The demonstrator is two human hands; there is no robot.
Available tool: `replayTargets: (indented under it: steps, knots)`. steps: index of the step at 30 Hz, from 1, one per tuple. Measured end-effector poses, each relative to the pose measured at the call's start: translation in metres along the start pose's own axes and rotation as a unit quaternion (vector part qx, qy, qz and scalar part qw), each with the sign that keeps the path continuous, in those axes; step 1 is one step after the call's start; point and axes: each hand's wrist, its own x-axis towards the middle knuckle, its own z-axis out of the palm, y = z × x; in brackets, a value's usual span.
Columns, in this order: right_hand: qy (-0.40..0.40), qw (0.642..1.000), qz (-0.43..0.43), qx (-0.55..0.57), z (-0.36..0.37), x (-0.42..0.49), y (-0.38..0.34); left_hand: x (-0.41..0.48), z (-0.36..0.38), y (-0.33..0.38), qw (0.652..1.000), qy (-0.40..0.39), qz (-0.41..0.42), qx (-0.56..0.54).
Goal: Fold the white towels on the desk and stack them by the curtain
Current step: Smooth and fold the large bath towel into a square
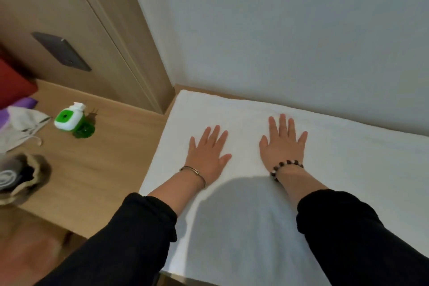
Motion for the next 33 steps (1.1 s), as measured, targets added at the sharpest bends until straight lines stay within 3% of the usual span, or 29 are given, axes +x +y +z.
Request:
replayTargets:
  steps: [4, 7, 14, 19, 22, 24, 29, 33]
  knots:
    - [-0.040, 0.998, -0.034, -0.021, 0.012, -0.043, -0.029, -0.037, 0.018, -0.010, 1.000, 0.018, -0.018, 0.006]
    - [-0.012, 0.994, -0.100, -0.044, 0.031, -0.089, -0.042, -0.040, 0.018, -0.021, 0.999, 0.035, -0.001, 0.022]
    - [-0.039, 0.994, -0.090, -0.039, 0.031, -0.083, -0.039, -0.041, 0.016, -0.025, 0.999, 0.017, -0.034, 0.021]
    - [-0.072, 0.992, -0.090, -0.046, 0.020, -0.087, -0.042, -0.091, 0.010, -0.066, 0.981, 0.035, -0.191, -0.028]
    - [-0.082, 0.990, -0.081, -0.081, 0.007, -0.096, -0.054, -0.126, 0.002, -0.089, 0.942, 0.057, -0.277, -0.181]
    - [-0.065, 0.986, -0.127, -0.091, 0.001, -0.109, -0.065, -0.140, -0.004, -0.096, 0.913, 0.071, -0.300, -0.267]
    - [-0.081, 0.939, -0.304, 0.138, -0.001, -0.158, -0.090, -0.158, -0.014, -0.100, 0.908, -0.037, -0.310, -0.280]
    - [-0.152, 0.923, -0.293, 0.197, -0.003, -0.167, -0.096, -0.167, -0.033, -0.096, 0.891, -0.123, -0.282, -0.332]
